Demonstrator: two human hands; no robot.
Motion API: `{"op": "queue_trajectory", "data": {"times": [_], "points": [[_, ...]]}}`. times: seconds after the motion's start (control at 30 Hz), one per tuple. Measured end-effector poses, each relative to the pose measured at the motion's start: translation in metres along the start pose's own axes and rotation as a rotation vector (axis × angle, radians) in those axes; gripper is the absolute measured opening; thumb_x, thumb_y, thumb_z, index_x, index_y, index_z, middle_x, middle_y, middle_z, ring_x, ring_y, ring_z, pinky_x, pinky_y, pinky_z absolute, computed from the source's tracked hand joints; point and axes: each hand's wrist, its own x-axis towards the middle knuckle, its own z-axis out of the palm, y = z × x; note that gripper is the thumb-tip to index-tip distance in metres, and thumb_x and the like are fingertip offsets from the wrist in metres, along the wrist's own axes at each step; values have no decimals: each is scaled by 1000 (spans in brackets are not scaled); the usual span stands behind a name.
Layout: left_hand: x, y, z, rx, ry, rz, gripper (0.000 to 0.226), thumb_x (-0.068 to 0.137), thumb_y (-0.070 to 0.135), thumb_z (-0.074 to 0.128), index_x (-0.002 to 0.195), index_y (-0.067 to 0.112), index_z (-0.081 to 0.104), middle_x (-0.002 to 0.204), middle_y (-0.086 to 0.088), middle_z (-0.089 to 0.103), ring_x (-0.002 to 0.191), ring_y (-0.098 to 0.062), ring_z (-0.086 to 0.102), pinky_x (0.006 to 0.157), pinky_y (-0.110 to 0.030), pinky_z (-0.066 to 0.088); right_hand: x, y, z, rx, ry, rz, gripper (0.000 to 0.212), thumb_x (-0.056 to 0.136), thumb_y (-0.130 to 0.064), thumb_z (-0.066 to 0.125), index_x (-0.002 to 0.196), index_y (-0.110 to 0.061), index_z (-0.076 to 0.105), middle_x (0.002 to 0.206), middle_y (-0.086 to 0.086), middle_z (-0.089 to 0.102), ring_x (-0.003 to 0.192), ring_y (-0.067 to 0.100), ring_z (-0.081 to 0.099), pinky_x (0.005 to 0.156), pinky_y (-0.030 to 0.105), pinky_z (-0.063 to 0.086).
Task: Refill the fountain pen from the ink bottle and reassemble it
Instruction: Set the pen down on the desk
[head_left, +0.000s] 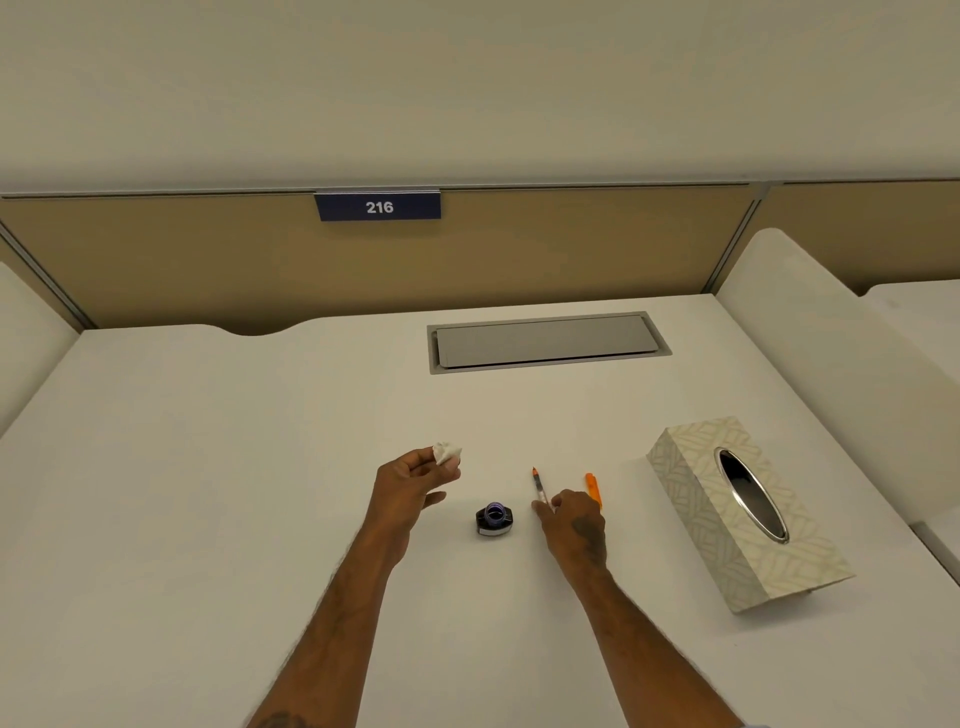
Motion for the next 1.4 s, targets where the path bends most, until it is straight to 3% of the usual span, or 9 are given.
{"op": "queue_trajectory", "data": {"times": [0.1,0.23,0.33,0.47,0.67,0.83,1.17,1.33,1.4], "points": [[-2,0,-5,6,2,14,31,82,21,75,113,18,71,106,1,76,101,-15,70,86,-34,51,-4,-8,-4,80,46,-45,38,92,-41,58,106,-7,68,112,10,66,115,23,58,89,26,41],[-7,0,-12,73,55,81,30,80,12,77,110,16,73,102,3,77,93,-10,69,77,-24,53,-19,-50,-9,352,6,-178,33,89,-44,61,91,-12,70,86,2,71,80,17,67,74,26,49],[-16,1,-20,146,72,127,36,78,5,77,112,14,72,102,3,77,91,-5,71,78,-16,54,-41,-91,-15,481,-199,-275,32,86,-50,63,102,-23,69,88,-3,73,77,12,71,71,31,58],[-37,4,-35,236,100,154,44,74,2,78,115,17,71,101,3,77,94,-10,72,89,-25,55,-62,-120,-8,527,-443,-388,39,82,-48,70,115,-29,65,95,-2,73,84,12,71,65,24,58],[-89,-2,-65,256,231,153,45,75,-3,72,113,20,72,98,3,78,93,-8,73,81,-21,53,-97,-135,9,450,-634,-507,19,84,-23,71,103,-21,73,93,-2,74,87,20,70,72,29,60],[-157,-27,-102,204,456,91,48,74,-2,72,119,16,68,108,3,74,92,-8,73,82,-20,53,-150,-143,39,365,-792,-569,7,81,-26,74,83,-19,74,87,1,73,84,21,70,76,37,60],[-345,-109,-186,222,1006,-34,39,85,10,66,122,22,66,117,9,68,93,-3,65,79,-13,48,-322,-129,113,195,-1060,-725,17,81,-30,74,86,-14,70,86,0,72,80,18,70,75,32,60],[-425,-178,-217,341,1161,-197,46,88,11,62,133,19,57,127,6,64,94,-4,62,81,-16,48,-405,-106,158,42,-1102,-840,4,83,-23,72,83,-21,68,87,-4,70,82,16,70,78,35,60],[-448,-206,-227,411,1197,-248,50,89,15,60,137,22,52,132,5,61,99,-8,63,90,-28,52,-431,-92,178,-20,-1094,-882,3,83,-26,71,85,-25,68,89,-7,70,83,12,68,78,36,60]]}}
